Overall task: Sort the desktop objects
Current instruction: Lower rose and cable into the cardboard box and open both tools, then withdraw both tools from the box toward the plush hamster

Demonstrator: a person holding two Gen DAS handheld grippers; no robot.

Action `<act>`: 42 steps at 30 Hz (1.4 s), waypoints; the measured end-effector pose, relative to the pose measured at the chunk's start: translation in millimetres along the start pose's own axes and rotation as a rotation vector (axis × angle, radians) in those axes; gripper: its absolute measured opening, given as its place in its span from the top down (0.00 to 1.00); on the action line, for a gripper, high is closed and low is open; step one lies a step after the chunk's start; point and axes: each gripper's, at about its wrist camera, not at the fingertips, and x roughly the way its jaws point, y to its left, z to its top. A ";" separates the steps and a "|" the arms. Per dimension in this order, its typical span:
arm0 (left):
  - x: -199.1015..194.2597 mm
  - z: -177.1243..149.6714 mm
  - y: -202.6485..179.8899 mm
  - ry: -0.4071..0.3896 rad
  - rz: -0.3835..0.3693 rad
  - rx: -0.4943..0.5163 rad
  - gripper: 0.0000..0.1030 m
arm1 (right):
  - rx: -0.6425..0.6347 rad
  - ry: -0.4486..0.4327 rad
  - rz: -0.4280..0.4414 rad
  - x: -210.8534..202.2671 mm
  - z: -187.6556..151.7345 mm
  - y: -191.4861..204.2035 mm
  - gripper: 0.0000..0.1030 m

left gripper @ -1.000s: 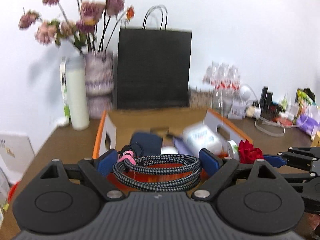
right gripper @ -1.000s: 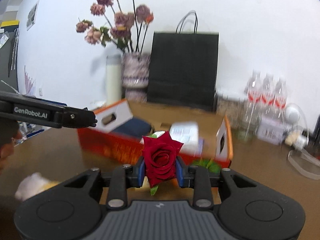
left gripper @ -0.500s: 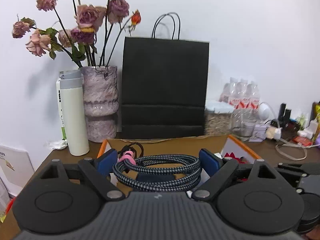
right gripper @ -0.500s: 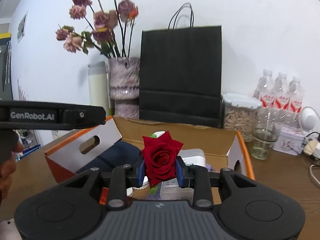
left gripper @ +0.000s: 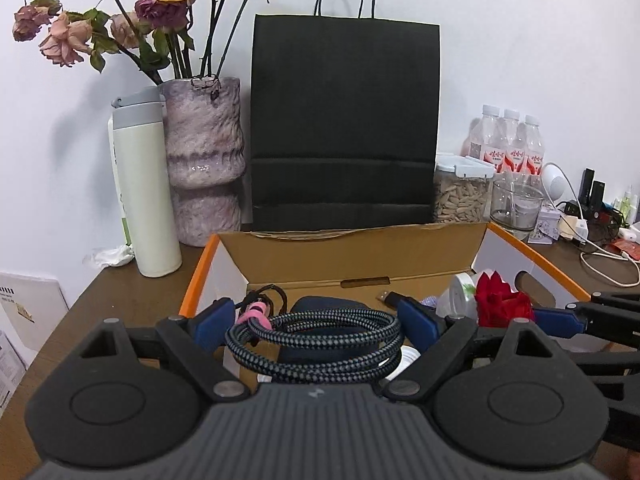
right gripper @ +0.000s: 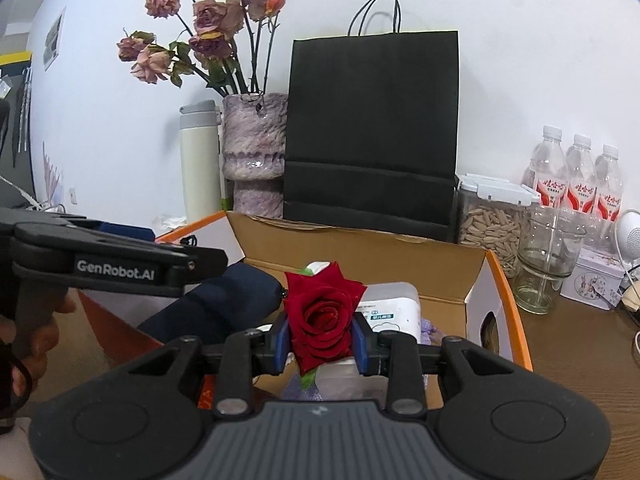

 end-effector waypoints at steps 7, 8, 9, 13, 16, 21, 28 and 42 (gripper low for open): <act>1.4 -0.1 0.3 0.009 -0.002 -0.003 0.04 | 0.015 -0.002 -0.004 -1.0 0.2 -2.8 0.57; 0.8 0.0 -0.2 0.006 -0.001 -0.001 0.01 | 0.016 -0.006 -0.004 -1.8 0.7 -2.8 0.54; 0.0 -0.1 -0.7 0.001 0.002 0.001 0.00 | 0.015 -0.011 -0.009 -2.7 0.9 -2.6 0.48; -2.8 0.7 -2.5 -0.010 0.003 0.009 0.00 | 0.006 -0.022 -0.034 -4.3 1.4 -1.4 0.27; -2.7 0.9 -4.4 -0.007 0.020 0.019 0.00 | 0.005 -0.024 -0.050 -3.9 1.2 -1.6 0.05; -3.4 1.8 -3.2 -0.002 0.036 0.011 0.00 | 0.008 -0.016 -0.082 -2.6 -0.2 -2.4 0.00; -22.6 8.9 -0.4 -0.037 0.038 -0.017 0.00 | 0.072 -0.059 -0.127 -17.9 0.2 -16.5 0.00; -90.4 -1.3 6.6 -0.072 0.059 -0.016 0.00 | 0.127 -0.033 -0.199 -79.3 -36.9 -33.0 0.00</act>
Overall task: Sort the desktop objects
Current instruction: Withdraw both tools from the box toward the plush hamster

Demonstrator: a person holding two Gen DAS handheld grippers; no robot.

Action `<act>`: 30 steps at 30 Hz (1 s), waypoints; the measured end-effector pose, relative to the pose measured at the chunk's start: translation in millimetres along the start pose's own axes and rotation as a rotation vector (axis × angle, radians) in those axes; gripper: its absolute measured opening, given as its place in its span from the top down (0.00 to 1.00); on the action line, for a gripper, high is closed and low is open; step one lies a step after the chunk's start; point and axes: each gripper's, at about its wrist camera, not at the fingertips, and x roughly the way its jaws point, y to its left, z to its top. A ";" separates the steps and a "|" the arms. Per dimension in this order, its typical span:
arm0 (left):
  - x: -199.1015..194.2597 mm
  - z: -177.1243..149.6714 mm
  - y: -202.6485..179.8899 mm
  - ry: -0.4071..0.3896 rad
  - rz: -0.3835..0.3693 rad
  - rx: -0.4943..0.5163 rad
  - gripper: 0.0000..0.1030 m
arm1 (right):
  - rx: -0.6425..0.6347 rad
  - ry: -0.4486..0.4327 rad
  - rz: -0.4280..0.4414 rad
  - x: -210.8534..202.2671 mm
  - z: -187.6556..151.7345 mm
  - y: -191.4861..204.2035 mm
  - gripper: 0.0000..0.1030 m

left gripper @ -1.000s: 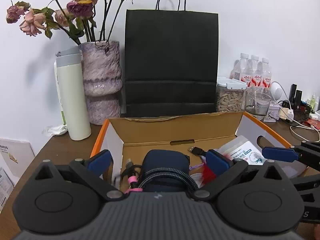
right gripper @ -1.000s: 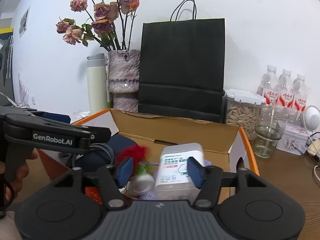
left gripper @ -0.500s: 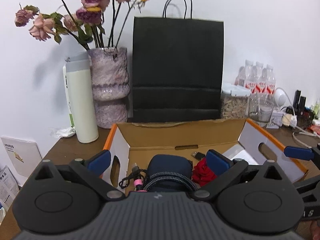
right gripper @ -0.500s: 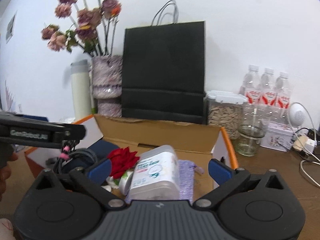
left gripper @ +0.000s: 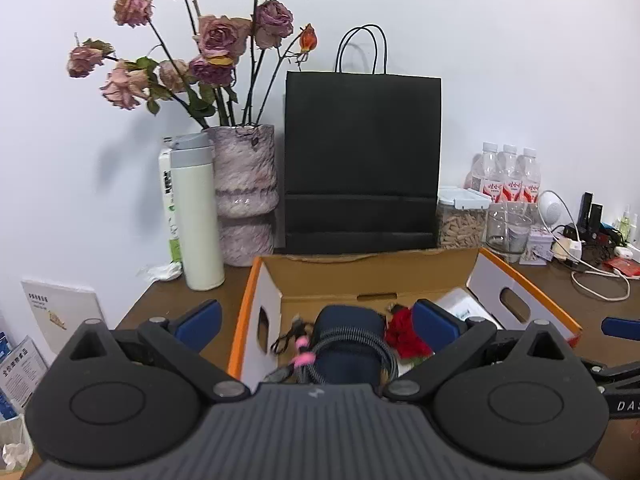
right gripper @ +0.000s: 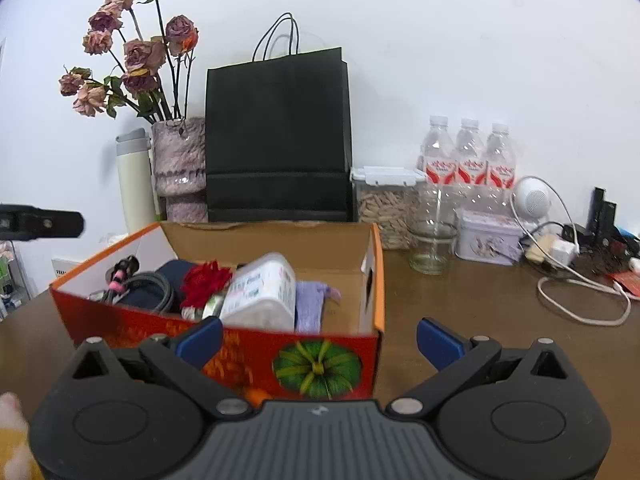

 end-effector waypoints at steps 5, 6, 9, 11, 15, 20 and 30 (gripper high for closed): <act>-35.8 -23.3 0.9 0.042 -0.025 -0.001 0.00 | 0.002 0.031 0.004 -20.9 -16.2 0.4 0.00; -42.0 -28.2 -0.2 0.048 -0.025 0.004 0.00 | 0.001 0.038 0.006 -24.2 -18.2 0.6 0.00; -62.3 -47.2 -5.7 0.083 -0.029 0.015 0.00 | -0.011 0.057 0.015 -35.9 -25.6 4.7 0.00; -72.6 -57.8 -9.4 0.113 -0.038 0.009 0.00 | -0.025 0.070 0.020 -43.7 -31.0 9.4 0.00; -91.2 -78.5 -19.8 0.185 -0.077 0.005 0.00 | -0.044 0.098 0.022 -58.5 -43.6 15.6 0.00; -101.5 -95.8 -32.9 0.256 -0.121 -0.006 0.00 | -0.043 0.117 0.027 -72.6 -53.6 15.8 0.00; -78.6 -112.1 -50.4 0.342 -0.050 -0.009 0.03 | -0.024 0.161 0.080 -84.3 -64.3 13.6 0.00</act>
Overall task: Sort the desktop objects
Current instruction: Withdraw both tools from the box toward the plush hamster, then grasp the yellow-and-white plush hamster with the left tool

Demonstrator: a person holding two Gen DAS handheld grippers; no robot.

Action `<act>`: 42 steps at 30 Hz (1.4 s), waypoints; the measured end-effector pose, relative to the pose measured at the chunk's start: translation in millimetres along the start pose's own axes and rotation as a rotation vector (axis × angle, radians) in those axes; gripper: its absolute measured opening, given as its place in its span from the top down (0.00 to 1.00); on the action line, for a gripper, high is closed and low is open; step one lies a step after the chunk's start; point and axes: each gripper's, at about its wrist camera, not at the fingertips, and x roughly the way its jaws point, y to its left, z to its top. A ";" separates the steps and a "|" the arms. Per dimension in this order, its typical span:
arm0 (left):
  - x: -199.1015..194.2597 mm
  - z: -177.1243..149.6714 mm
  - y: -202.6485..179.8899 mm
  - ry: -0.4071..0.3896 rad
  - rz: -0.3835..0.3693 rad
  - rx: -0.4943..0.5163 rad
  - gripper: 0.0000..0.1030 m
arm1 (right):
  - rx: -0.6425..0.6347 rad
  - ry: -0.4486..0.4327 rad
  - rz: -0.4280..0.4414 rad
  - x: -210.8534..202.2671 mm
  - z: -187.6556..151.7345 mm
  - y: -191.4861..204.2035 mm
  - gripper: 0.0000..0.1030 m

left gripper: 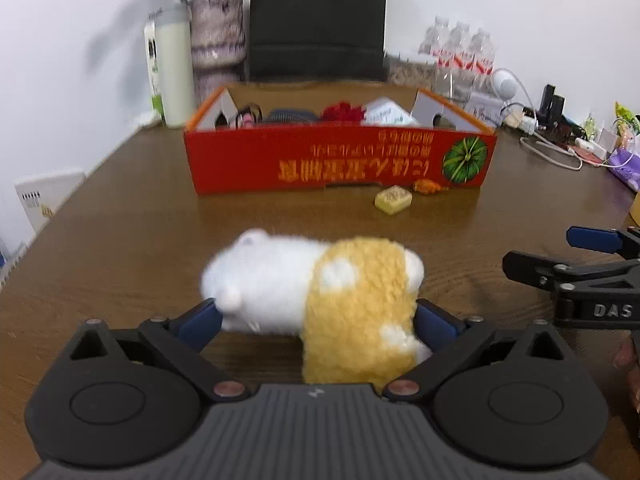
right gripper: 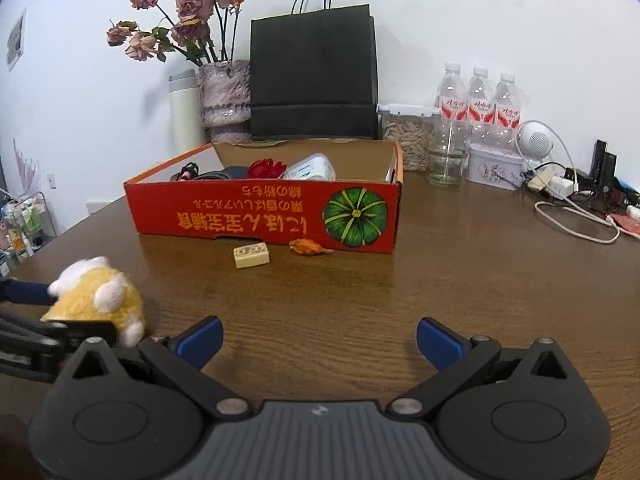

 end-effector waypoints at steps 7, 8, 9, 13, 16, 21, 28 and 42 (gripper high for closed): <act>13.1 1.0 2.3 -0.006 0.036 -0.007 0.51 | 0.019 0.015 0.020 0.0 -2.6 -2.1 0.00; 11.8 2.7 5.6 -0.014 0.025 -0.023 0.51 | 0.021 0.014 0.021 -0.3 -2.7 -2.6 0.00; 9.8 4.6 9.1 -0.027 0.019 -0.035 0.52 | 0.023 0.014 0.022 -0.5 -2.9 -2.9 0.00; -4.1 13.8 21.9 -0.102 0.052 -0.054 0.52 | 0.032 0.020 0.027 0.5 -2.2 -5.1 0.00; -16.1 24.6 35.8 -0.151 0.064 -0.086 0.52 | 0.037 0.026 0.028 1.7 -2.0 -5.8 0.00; -30.7 44.6 51.3 -0.222 0.090 -0.103 0.52 | 0.047 0.044 0.029 4.3 -2.3 -6.5 0.00; -25.2 60.0 50.1 -0.254 0.054 -0.084 0.52 | 0.040 0.056 0.025 9.3 -0.9 -2.8 0.00; 8.7 85.9 52.9 -0.282 -0.001 -0.027 0.52 | -0.058 0.068 0.040 61.4 38.6 29.0 0.11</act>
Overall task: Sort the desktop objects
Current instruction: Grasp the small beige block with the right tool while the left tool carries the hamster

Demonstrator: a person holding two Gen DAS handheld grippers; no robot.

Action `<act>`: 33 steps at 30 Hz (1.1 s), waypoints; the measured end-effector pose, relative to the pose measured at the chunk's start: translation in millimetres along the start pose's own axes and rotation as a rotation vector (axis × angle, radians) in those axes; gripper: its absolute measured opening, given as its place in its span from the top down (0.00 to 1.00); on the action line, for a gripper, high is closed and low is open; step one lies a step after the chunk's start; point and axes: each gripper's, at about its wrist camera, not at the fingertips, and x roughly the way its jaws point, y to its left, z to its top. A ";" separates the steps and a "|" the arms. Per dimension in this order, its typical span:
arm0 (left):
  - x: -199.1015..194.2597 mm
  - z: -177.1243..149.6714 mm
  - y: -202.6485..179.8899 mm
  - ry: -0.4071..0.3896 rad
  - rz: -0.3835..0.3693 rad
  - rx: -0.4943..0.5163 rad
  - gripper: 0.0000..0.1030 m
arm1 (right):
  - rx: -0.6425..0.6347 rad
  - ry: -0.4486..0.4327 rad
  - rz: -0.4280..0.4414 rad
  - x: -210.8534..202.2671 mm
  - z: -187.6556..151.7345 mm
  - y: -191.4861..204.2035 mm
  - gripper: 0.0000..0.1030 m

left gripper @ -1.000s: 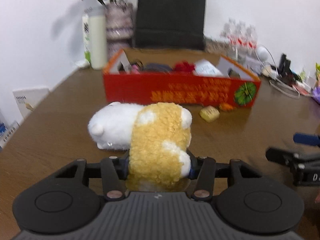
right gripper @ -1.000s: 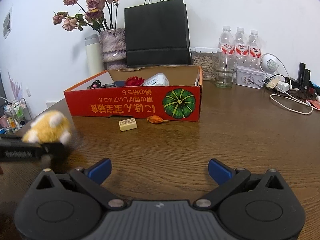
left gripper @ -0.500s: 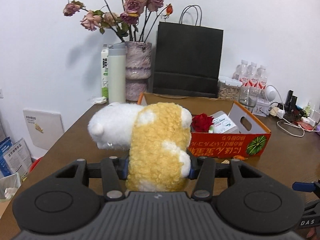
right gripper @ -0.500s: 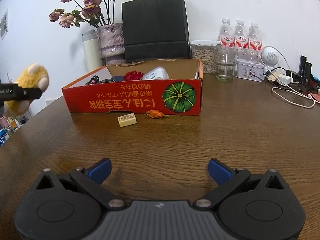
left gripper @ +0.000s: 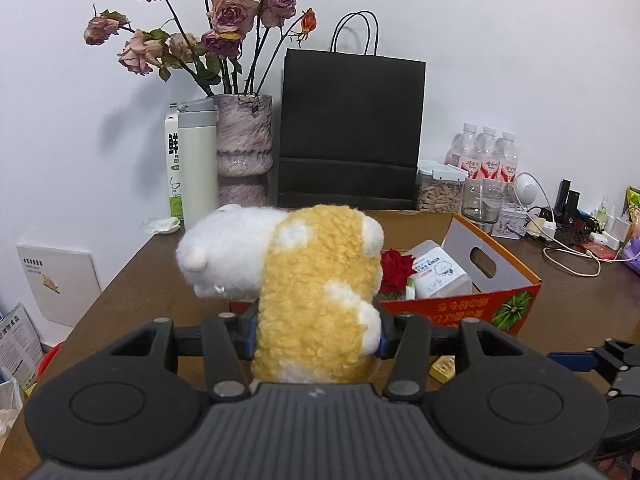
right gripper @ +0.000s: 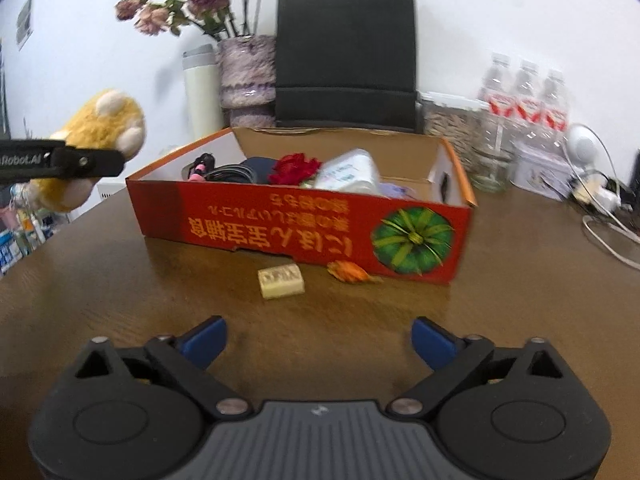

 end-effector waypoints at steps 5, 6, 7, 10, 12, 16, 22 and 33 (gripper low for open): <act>18.9 -9.5 12.3 0.028 -0.018 -0.043 0.52 | -0.035 0.010 0.021 26.1 14.3 13.5 0.20; 22.6 -11.7 16.3 0.042 -0.023 -0.055 0.52 | -0.038 0.006 0.025 30.6 17.7 15.3 0.21; 24.9 -13.0 19.3 0.053 -0.029 -0.063 0.52 | -0.042 0.003 0.028 35.2 20.9 16.9 0.24; 27.0 -15.6 25.2 0.060 -0.029 -0.070 0.52 | -0.058 0.003 0.031 46.3 27.8 19.3 0.26; 26.2 -16.0 25.5 0.058 -0.030 -0.068 0.51 | -0.061 0.010 0.034 53.1 31.2 19.3 0.30; 25.7 -16.5 24.9 0.055 -0.027 -0.070 0.51 | -0.060 0.018 0.051 62.6 33.8 18.0 0.32; 27.0 -17.2 21.7 0.054 -0.016 -0.056 0.51 | -0.078 0.022 0.066 65.9 34.2 23.1 0.48; 27.2 -20.2 20.7 0.059 -0.015 -0.050 0.51 | -0.078 0.028 0.090 66.9 29.6 22.9 0.72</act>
